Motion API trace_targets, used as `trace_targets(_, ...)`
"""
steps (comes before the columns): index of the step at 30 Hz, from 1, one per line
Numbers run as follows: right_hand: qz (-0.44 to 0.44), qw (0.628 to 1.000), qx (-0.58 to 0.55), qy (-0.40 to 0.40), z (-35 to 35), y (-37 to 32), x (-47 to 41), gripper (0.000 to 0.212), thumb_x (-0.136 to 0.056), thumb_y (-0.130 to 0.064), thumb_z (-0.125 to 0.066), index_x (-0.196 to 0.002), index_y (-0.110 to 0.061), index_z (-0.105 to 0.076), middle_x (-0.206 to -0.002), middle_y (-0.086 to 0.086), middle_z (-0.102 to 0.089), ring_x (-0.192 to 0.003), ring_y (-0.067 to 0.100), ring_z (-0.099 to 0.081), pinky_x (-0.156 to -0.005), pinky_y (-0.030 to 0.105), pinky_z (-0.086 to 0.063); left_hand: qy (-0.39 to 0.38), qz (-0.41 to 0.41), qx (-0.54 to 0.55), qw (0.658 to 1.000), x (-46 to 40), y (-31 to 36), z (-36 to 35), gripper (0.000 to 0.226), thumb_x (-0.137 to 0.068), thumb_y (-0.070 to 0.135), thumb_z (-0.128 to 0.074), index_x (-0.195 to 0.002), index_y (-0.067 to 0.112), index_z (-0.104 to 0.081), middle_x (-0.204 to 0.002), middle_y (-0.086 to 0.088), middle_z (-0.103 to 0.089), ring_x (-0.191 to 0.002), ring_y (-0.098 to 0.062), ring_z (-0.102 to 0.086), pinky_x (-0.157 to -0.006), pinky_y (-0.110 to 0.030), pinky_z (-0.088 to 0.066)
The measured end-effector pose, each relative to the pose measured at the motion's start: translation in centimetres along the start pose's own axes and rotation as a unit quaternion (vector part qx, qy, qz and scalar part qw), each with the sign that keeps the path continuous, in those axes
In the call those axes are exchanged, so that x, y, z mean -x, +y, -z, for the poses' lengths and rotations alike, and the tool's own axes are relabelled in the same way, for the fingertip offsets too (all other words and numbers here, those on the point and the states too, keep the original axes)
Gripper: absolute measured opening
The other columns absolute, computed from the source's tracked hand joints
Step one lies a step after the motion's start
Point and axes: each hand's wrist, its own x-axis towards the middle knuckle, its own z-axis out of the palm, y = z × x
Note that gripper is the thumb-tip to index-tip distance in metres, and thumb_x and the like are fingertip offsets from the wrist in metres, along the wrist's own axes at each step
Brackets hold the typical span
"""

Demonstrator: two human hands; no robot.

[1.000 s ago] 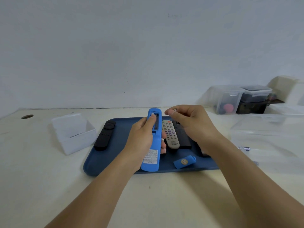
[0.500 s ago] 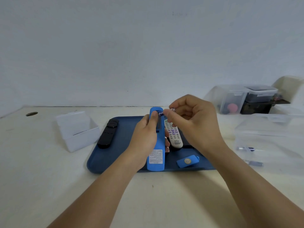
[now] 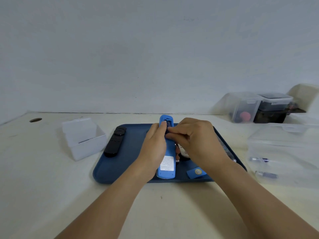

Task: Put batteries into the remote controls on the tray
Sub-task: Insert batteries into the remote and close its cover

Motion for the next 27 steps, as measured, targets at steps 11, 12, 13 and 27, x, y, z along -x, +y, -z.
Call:
trace_targets(11, -0.415, 0.797, -0.438, 0.003, 0.6, 0.3, -0.3, 0.035, -0.081, -0.006, -0.080, -0.114, -0.007, -0.067, -0.095, 0.018, -0.071, -0.081, 0.025, -0.070, -0.078, 0.037, -0.058, -0.069, 0.017, 0.026, 0.997, 0.5, 0.1, 0.1, 0.027, -0.104, 0.028, -0.051, -0.118, 0.005, -0.057, -0.065, -0.013, -0.061, -0.048, -0.024, -0.060, -0.046, -0.031, -0.053)
trace_targets(12, -0.419, 0.793, -0.443, -0.004, 0.8, 0.4, -0.3, 0.032, -0.082, -0.005, -0.078, -0.113, -0.007, -0.068, -0.090, 0.013, -0.072, -0.079, 0.024, -0.069, -0.077, 0.037, -0.058, -0.077, 0.015, 0.028, 0.997, 0.6, 0.0, 0.0, 0.026, -0.103, 0.026, -0.052, -0.120, 0.006, -0.057, -0.065, -0.012, -0.062, -0.050, -0.023, -0.061, -0.046, -0.031, -0.053)
trace_targets(13, -0.419, 0.789, -0.448, -0.009, 1.1, 0.5, -0.3, 0.028, -0.085, -0.007, -0.077, -0.111, -0.007, -0.069, -0.087, 0.008, -0.072, -0.077, 0.021, -0.069, -0.074, 0.034, -0.058, -0.086, 0.012, 0.031, 0.996, 0.7, 0.0, -0.1, 0.025, -0.103, 0.023, -0.053, -0.121, 0.006, -0.057, -0.066, -0.010, -0.063, -0.051, -0.022, -0.062, -0.047, -0.031, -0.053)
trace_targets(27, -0.224, 0.864, 0.088, -0.442, 5.9, 1.8, 0.0, 0.017, -0.071, -0.027, -0.088, -0.082, -0.026, -0.075, -0.077, -0.008, -0.074, -0.064, 0.007, -0.067, -0.065, 0.025, -0.055, -0.068, 0.005, 0.034, 0.997, -0.2, -0.1, 0.7, 0.021, -0.103, 0.012, -0.047, -0.119, 0.011, -0.060, -0.078, -0.007, -0.072, -0.057, -0.021, -0.063, -0.052, -0.034, -0.055)
